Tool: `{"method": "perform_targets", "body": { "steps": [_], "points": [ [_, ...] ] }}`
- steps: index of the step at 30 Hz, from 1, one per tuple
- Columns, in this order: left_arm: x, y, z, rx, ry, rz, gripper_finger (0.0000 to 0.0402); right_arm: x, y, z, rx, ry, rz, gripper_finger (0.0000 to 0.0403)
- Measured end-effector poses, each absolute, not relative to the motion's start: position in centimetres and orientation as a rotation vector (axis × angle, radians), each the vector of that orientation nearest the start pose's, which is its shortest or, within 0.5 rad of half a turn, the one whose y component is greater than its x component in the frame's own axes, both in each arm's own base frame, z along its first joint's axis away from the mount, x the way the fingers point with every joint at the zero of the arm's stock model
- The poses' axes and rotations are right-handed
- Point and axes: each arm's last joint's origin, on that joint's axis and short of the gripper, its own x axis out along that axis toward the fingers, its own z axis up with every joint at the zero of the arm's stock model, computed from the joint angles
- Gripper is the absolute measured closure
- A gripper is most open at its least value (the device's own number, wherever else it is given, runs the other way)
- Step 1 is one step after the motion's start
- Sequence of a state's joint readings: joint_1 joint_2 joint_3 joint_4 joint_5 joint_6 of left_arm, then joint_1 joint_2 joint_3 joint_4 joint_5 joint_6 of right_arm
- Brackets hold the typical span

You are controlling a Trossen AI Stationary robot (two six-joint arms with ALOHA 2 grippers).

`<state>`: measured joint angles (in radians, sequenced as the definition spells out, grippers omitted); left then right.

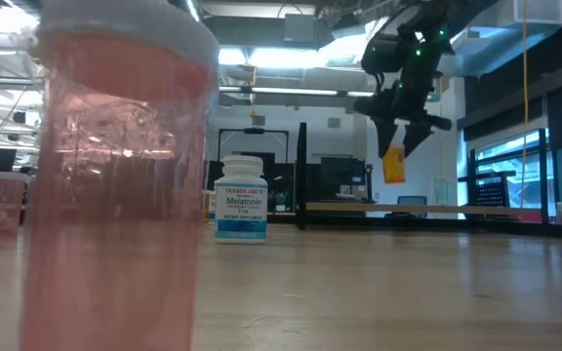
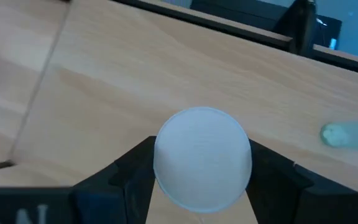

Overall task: Pick and place medicine bottles onto shelf by color
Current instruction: Put the middle orange pill bottle on the shelf

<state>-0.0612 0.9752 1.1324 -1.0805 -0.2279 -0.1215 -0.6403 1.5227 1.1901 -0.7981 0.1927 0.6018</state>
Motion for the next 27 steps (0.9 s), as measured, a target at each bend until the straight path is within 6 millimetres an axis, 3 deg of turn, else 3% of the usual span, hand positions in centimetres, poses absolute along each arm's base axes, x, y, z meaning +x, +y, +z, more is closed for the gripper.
{"method": "perform_targets", "body": {
  "steps": [6,16,27],
  "points": [
    [16.5,-0.3,34.5,0.02,0.867,0.219,0.0113,22.8,-18.7,24.3,0.731,0.886,-1.191,0.0192],
    [17.9,0.6,36.1,-0.003,0.624,0.406,0.0113,22.4,-19.4,23.5,0.784,0.802,-1.262,0.0192],
    [18.0,0.6,36.3,-0.007,0.609,0.407,0.0113,22.0,-19.3,22.5,0.774,0.791,-1.325,0.0192]
  ]
}}
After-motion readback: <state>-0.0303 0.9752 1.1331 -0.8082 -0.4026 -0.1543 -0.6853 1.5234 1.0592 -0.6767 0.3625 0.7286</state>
